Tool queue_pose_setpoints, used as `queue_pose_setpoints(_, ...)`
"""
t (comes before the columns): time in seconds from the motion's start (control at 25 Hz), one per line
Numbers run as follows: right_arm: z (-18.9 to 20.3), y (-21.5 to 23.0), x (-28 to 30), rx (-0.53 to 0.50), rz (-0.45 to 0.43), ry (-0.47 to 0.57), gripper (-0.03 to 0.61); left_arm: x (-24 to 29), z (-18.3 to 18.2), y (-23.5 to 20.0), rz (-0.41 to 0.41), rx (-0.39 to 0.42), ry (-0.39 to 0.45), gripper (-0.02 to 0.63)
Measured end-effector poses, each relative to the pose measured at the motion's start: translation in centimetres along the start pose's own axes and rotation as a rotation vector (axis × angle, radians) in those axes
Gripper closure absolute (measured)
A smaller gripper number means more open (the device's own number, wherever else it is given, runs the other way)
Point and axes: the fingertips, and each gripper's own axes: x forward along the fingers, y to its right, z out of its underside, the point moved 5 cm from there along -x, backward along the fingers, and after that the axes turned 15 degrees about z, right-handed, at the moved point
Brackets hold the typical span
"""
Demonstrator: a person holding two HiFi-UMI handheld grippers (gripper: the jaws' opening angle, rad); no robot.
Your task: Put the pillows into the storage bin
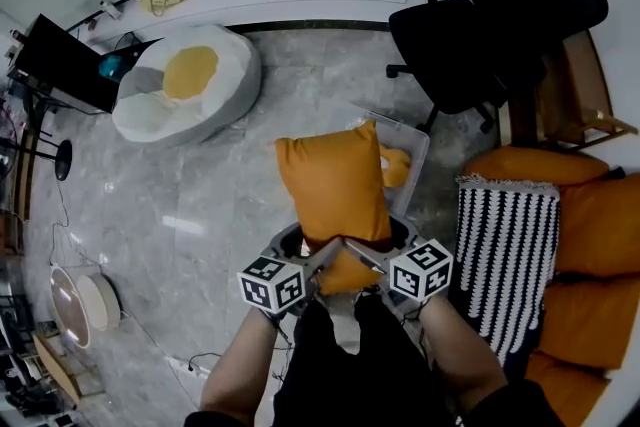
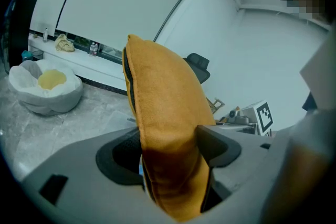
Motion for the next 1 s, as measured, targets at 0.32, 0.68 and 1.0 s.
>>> queue_pose_setpoints(0.32,1.9,2.5,2.9,0.070,0.098,0.006,0.155,2.9,0.8,-4.4,0.095,-0.003,-0.078,0.288)
queue_pose_setpoints(0.68,6.6,6.1,8.2,0.201,0.238,0.017,0.149,7.3,4.0,-11.7,0.210,-0.012,-0.197,0.288)
queue_pose_setpoints(1.0,11.5,9.6,14.2,0.241,0.291,-0.009,0.137,10.3,8.2,-18.8,0.240,-0.052,-0.244,0.288)
